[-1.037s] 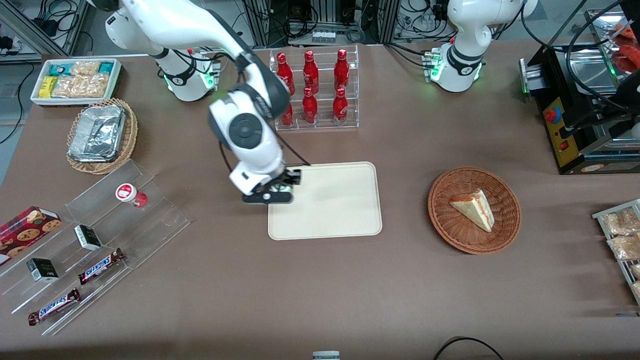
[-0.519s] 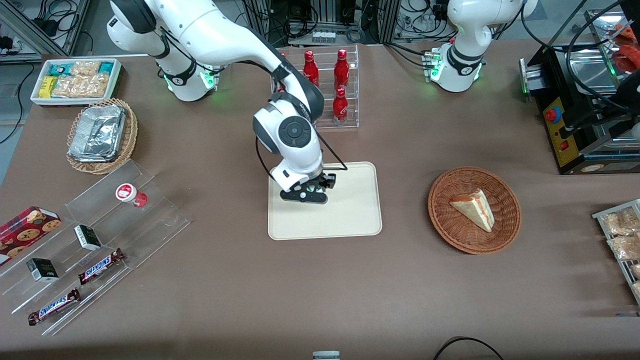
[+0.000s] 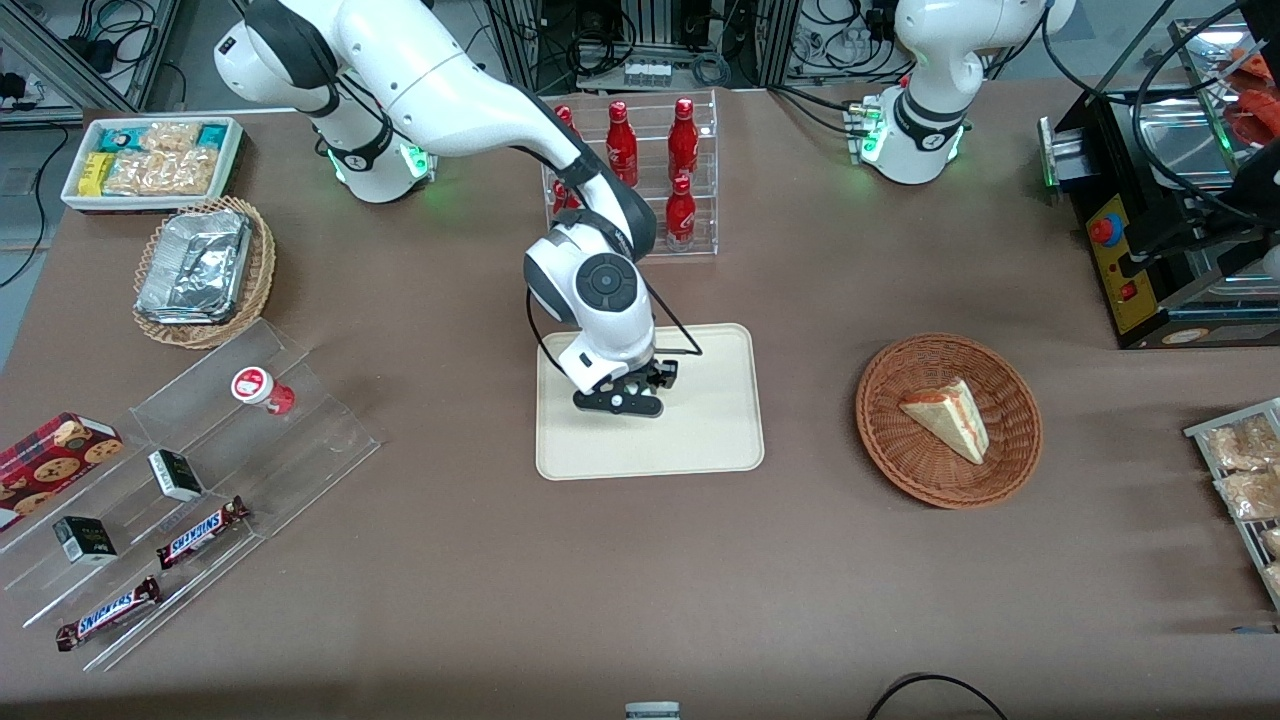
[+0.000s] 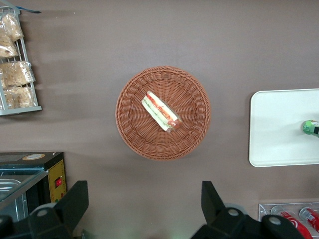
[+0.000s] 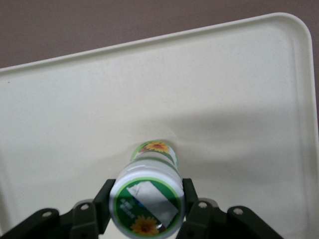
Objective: Place green gum on tray
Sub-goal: 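Lower the gum tub onto the tray center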
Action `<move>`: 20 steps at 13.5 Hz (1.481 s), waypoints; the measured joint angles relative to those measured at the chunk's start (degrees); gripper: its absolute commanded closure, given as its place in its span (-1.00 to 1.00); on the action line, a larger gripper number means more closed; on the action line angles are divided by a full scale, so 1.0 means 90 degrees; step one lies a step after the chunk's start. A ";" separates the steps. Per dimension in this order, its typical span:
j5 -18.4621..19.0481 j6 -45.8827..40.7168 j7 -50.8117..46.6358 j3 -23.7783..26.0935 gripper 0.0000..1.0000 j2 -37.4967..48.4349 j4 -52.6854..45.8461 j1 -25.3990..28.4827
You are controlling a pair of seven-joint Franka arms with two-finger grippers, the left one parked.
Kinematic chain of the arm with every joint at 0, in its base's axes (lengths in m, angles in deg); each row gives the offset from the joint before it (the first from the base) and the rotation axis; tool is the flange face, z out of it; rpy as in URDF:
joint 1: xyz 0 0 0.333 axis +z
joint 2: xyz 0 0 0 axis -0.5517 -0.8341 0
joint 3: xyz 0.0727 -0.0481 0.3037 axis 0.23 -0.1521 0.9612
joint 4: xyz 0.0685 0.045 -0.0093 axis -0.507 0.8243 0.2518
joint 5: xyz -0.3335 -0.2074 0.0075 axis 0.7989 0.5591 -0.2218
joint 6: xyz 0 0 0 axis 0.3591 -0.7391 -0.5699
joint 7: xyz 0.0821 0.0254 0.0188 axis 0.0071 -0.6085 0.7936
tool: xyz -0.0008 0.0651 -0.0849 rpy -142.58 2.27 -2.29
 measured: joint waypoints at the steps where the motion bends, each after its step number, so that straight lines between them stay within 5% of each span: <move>1: 0.0052 0.0060 -0.0042 -0.0004 0.02 -0.0046 0.0000 0.0014; 2: 0.0072 0.0094 -0.0052 -0.0006 -0.99 -0.0078 -0.0001 0.0021; 9: 0.0736 0.0219 -0.0071 -0.0019 -1.00 -0.0118 -0.0062 0.0046; 15: 0.0764 0.0140 0.0001 -0.0086 -1.00 -0.0056 -0.0168 0.0031; 20: 0.0625 -0.1196 0.0868 -0.0121 -1.00 0.0753 -0.0263 -0.0232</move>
